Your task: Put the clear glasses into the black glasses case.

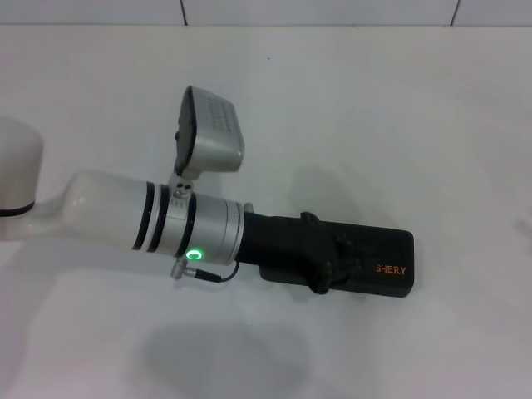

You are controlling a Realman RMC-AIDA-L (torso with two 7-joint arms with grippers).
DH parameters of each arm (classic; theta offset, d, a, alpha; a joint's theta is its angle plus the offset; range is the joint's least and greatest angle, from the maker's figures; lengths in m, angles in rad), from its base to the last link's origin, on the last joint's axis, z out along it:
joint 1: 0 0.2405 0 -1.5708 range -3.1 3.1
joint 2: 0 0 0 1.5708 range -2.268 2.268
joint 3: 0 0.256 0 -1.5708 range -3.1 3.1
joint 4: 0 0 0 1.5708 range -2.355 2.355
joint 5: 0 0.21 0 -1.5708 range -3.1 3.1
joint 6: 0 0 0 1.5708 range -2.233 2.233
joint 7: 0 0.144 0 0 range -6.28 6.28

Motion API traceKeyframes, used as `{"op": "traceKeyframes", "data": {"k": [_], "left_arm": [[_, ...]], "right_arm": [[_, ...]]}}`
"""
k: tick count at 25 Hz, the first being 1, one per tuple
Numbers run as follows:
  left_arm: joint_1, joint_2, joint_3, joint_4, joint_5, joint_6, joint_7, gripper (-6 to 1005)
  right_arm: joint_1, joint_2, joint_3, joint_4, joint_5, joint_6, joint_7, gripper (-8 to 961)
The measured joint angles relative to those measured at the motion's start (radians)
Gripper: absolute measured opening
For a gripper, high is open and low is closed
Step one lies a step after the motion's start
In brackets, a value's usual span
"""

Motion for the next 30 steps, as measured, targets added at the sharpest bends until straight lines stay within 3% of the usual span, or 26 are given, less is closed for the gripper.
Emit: {"op": "traceKeyframes", "data": {"k": [6, 9, 10, 15, 18, 20, 25, 30], "left_arm": [[0.05, 0.002, 0.015, 0.118, -0.011, 0.063, -0.001, 161], [0.148, 0.016, -0.013, 0.316, -0.062, 0.179, -0.02, 162], [0.208, 0.031, -0.07, 0.427, -0.071, 0.251, -0.032, 162], [0.312, 0.066, -0.305, 0.612, -0.072, 0.486, -0.06, 162], [0.314, 0.092, -0.391, 0.636, -0.038, 0.583, -0.175, 277], [0.321, 0.106, -0.402, 0.636, -0.022, 0.62, -0.223, 354], [0.353, 0.108, -0.429, 0.613, 0.013, 0.642, -0.185, 576], [0.354, 0.11, -0.475, 0.519, 0.041, 0.648, -0.132, 632]], "right_arm": [[0.001, -0.001, 0.0, -0.002, -0.019, 0.0, 0.0, 287], [0.008, -0.011, -0.004, -0.012, -0.086, -0.001, 0.005, 287], [0.016, -0.014, -0.008, -0.02, -0.124, -0.005, 0.006, 287], [0.081, -0.005, -0.102, -0.084, -0.274, -0.047, 0.013, 287], [0.118, 0.008, -0.159, -0.082, -0.278, -0.051, 0.026, 355], [0.154, 0.018, -0.201, -0.078, -0.275, -0.054, 0.028, 400], [0.243, 0.024, -0.282, -0.063, -0.268, -0.054, 0.044, 607], [0.322, 0.024, -0.308, -0.049, -0.273, -0.047, 0.076, 808]]}}
